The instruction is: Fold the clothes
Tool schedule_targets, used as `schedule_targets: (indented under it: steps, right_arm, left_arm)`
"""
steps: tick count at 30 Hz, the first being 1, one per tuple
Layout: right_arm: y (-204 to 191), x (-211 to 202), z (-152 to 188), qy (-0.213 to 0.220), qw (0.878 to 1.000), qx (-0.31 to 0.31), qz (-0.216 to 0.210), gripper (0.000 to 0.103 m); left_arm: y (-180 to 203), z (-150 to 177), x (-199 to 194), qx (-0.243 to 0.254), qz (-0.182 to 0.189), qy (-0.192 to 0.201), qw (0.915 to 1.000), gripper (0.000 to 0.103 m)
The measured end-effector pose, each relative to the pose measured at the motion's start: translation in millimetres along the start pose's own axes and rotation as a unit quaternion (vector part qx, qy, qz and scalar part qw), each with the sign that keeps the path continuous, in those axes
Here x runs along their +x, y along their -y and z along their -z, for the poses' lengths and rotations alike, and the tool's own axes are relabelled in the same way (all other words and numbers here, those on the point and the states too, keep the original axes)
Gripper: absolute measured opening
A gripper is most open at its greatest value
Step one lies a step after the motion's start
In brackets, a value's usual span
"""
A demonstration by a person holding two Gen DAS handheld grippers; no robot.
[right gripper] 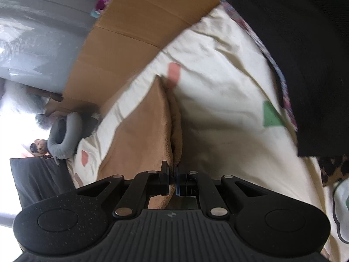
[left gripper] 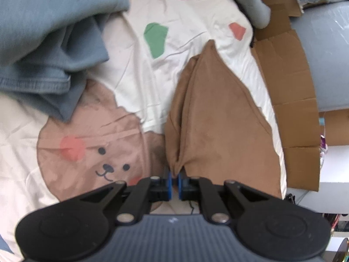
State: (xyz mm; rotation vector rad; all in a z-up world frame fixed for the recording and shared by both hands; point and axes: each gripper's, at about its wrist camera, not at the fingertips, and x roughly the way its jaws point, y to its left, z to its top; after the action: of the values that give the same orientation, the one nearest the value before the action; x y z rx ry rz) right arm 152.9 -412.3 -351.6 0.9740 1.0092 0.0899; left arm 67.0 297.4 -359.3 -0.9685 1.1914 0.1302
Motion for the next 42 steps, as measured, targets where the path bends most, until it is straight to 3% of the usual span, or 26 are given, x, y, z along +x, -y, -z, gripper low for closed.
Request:
schedule_targets:
  steps: [16,23,32,36,42]
  right_arm:
    - [49,38,13,-0.039,0.996,0.026,0.072,0.004]
    - [49,29,22,-0.032,0.991,0.009,0.129,0.011]
    - [-11,-6,11,0.006,0.980,-0.090,0.176,0.013]
    - [-48,3,11,0.003,0.966,-0.159,0.203,0.020]
    - [-99,21,8,0.004,0.958,-0.205,0.199,0.024]
  left_arm:
    - [-36,4,56,-0.009,-0.047,-0.029,0.9984,0.005]
    - [-34,6,54,0.013,-0.047,-0.023,0.9986,0.006]
    - [-33,6,49,0.044,-0.037,-0.013,0.9983,0.006]
    - [-33,6,44,0.039,-0.030,-0.008,0.9988,0.006]
    - [-31,-7,39,0.045,-0.019,-0.012,0.9988,0.006]
